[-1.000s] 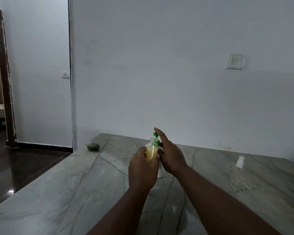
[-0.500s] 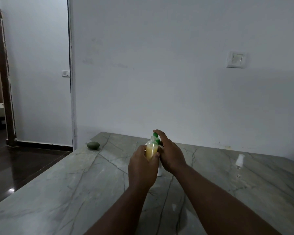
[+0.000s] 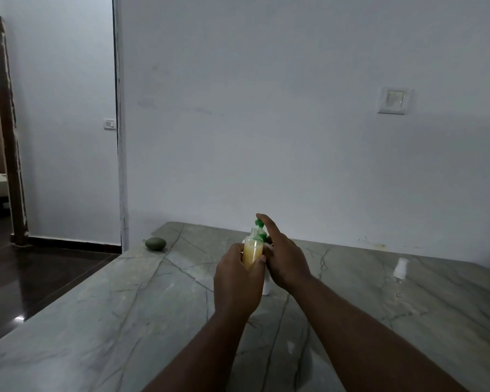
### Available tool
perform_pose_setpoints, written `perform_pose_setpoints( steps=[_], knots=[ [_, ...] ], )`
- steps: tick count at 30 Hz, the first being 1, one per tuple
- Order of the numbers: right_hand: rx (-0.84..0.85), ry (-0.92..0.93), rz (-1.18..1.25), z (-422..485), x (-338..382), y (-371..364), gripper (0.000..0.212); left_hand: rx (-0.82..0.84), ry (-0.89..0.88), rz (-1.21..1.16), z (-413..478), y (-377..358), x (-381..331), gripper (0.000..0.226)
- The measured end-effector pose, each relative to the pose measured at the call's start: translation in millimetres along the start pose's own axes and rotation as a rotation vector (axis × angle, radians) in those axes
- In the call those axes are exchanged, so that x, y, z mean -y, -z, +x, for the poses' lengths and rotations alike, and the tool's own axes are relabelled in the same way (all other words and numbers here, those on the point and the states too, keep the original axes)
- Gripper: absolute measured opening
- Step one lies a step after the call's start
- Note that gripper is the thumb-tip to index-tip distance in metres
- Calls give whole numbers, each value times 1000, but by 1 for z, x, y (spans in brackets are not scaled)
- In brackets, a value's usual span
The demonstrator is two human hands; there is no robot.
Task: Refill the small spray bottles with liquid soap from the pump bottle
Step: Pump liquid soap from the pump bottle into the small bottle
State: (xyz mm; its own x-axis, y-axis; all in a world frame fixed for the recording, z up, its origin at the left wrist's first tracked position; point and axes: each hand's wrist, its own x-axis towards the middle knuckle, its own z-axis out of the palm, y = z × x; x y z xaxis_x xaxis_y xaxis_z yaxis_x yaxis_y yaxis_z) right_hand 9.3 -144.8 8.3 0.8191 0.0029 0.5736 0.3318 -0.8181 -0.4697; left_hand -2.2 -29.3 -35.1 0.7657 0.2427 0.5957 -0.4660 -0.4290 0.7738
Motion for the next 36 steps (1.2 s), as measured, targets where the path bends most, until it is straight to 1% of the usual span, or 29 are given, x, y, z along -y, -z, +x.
perform_pose_setpoints(
  steps=[9, 13, 17, 23, 29, 36],
  knots=[
    [-14, -4, 19, 1, -3, -2, 56, 11, -7, -5, -1, 2, -1, 24],
    [-8, -10, 14, 0, -2, -1, 63, 11, 1, -2, -1, 2, -2, 22],
    [-7, 9, 14, 0, -1, 3, 70, 7, -2, -12, 0, 2, -1, 25],
    [-1, 16, 28, 2, -4, 1, 59, 13, -11, -10, 0, 2, -1, 24],
    [-10, 23, 25, 3, -5, -1, 54, 18, -21, -13, 0, 5, -3, 24],
    [-11, 35, 0, 2, -6, 0, 66, 32, -8, -7, 0, 5, -5, 20]
  ],
)
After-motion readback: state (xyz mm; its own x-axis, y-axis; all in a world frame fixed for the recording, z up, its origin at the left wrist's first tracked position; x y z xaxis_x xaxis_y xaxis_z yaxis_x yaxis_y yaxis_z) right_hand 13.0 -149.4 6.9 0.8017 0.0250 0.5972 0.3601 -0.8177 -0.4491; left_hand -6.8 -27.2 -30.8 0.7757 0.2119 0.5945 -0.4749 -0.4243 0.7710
